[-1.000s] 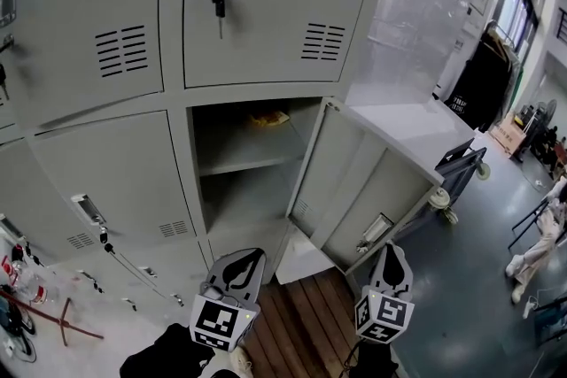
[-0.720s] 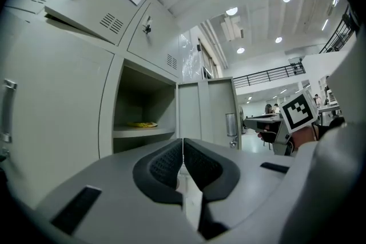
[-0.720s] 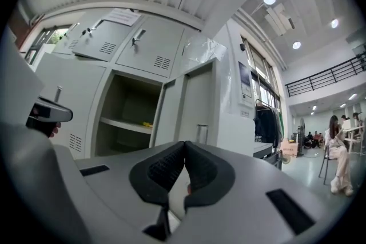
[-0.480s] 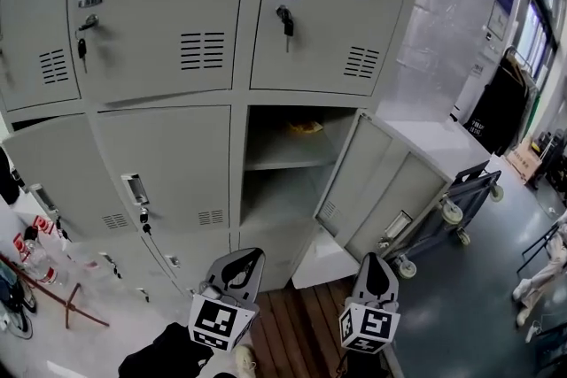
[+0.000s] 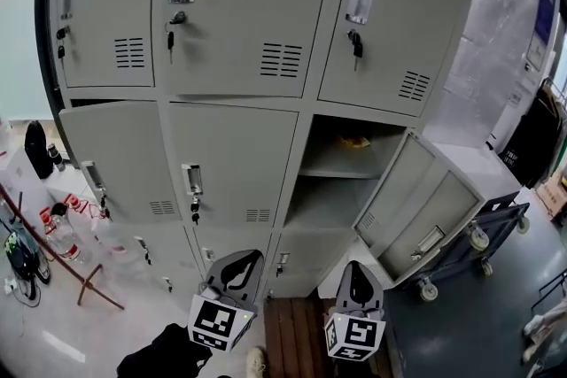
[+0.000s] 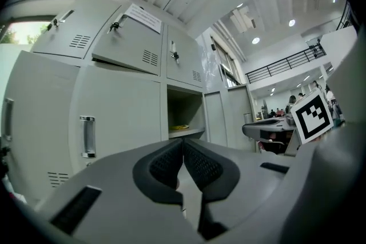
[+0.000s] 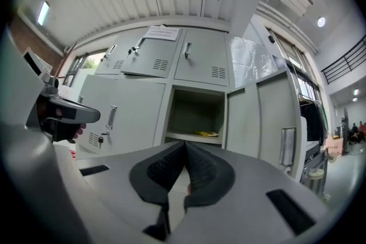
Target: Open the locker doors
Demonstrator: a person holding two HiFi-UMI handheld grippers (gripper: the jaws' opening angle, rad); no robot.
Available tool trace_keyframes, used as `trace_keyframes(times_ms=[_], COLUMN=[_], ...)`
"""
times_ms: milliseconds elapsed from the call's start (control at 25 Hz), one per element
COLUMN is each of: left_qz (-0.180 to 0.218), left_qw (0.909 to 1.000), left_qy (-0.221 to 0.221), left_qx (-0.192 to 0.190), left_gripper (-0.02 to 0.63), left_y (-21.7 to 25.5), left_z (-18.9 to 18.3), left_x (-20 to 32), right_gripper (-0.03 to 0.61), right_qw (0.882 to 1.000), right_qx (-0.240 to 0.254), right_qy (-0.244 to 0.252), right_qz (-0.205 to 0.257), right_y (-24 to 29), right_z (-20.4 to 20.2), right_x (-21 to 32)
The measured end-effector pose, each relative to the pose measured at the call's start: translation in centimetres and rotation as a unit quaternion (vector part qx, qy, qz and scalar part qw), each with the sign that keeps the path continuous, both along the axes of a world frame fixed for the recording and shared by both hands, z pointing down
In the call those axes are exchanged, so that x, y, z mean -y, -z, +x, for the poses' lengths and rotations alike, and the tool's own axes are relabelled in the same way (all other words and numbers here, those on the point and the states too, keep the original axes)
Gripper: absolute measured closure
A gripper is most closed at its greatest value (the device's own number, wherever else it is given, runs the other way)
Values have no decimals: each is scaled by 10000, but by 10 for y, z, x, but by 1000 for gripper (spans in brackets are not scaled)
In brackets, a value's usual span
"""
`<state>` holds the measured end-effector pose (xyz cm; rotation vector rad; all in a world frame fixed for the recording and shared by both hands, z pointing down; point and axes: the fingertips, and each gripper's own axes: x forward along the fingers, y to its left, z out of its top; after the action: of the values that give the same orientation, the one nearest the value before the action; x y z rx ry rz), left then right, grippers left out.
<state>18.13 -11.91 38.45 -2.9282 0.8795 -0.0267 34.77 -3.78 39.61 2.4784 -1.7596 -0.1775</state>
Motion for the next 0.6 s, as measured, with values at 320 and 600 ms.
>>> trace_keyframes(times_ms=[320,600], left_qz=[-3,-43], left_qw=[9978,9951], left_qy=[667,983], left_qx=[51,84], left_gripper=[589,589], left_y=[-3,-10], left_z=[-71,-126], left_x=[4,-12], right_gripper=[563,563], right_qw=[9970,9923], right_qx=[87,86], right_qy=[771,1233], right_qz=[-22,-91], right_y=[-9,-20], right_z=[-72,-135], right_x=[26,24])
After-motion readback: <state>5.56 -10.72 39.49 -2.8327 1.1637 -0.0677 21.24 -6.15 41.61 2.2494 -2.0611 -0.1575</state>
